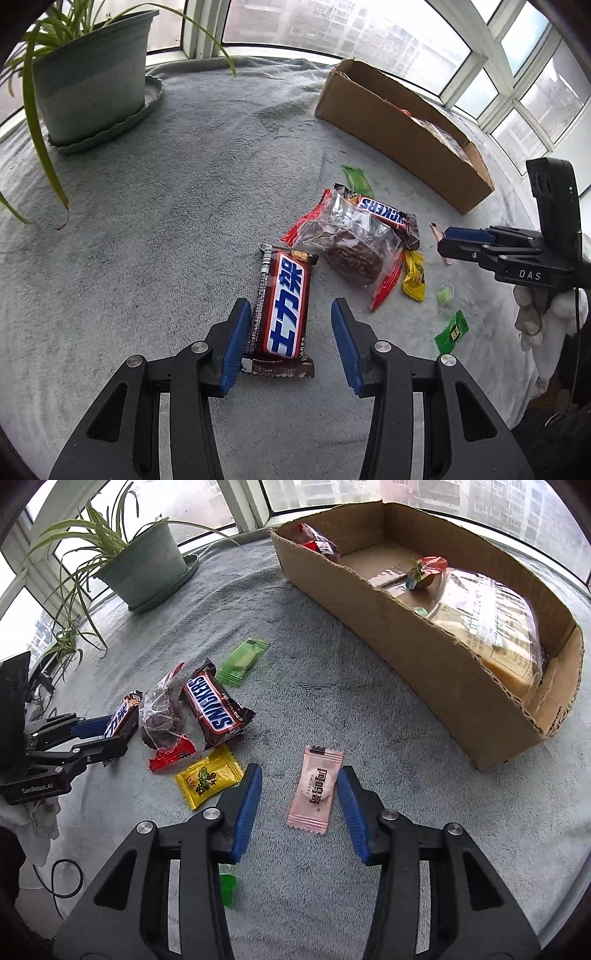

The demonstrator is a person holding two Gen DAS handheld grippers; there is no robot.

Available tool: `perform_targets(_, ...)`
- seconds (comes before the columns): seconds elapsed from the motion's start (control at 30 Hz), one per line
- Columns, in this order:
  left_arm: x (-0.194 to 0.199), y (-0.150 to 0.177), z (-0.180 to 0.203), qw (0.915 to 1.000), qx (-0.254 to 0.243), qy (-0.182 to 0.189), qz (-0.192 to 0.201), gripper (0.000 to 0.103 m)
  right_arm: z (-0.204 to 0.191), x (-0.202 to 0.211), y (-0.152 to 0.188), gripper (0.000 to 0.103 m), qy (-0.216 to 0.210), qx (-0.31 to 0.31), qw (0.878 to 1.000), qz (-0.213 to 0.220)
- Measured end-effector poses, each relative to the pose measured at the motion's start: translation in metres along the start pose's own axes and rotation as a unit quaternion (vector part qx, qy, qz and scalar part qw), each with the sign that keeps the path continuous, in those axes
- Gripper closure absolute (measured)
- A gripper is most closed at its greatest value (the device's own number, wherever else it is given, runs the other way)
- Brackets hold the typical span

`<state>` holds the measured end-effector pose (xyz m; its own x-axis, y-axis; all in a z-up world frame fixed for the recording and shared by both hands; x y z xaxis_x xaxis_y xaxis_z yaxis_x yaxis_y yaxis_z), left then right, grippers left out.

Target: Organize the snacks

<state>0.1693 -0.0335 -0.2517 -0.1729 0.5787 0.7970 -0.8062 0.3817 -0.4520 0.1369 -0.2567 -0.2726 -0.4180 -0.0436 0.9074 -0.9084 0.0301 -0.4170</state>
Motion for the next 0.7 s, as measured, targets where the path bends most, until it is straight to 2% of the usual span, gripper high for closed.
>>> perform_targets(0.13,-0.002,0.001,0.005,0.9998,0.0,-0.018,0.005,0.059,-0.012,0.0,0.003,0.07,0.044,0.053,0.998,0.006)
perform_targets(0.27,-0.004,0.002,0.007,0.9994,0.001,-0.032,0.016,0.059,-0.012,0.001,0.006,0.082,0.062,0.077,0.995,0.009)
perform_targets(0.33,-0.004,0.002,0.008,0.9989,0.003,-0.042,0.019,0.06,-0.01,0.002,0.006,0.082,0.059,0.076,0.995,0.011)
perform_targets(0.47,-0.005,0.003,0.007,0.9973,0.004,-0.069,0.027,0.075,-0.009,0.004,0.008,0.083,0.057,0.074,0.996,0.015)
perform_targets(0.7,0.002,0.005,0.003,0.9968,0.02,-0.07,0.034,0.076,-0.002,0.014,0.009,0.083,0.033,0.054,0.998,0.025)
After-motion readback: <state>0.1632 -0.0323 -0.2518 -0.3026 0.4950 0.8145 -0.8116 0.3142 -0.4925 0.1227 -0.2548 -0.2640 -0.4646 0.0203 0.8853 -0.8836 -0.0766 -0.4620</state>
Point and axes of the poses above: each gripper's, at about its wrist camera, not at the fingertips, and x roughly against the way its jaws point, z to its right, y to its underside, the point moved 2 cm from there along -x, roughly the way its jaws point, and after that the axes turned 9 degrees about y, right-handed, at the moved point
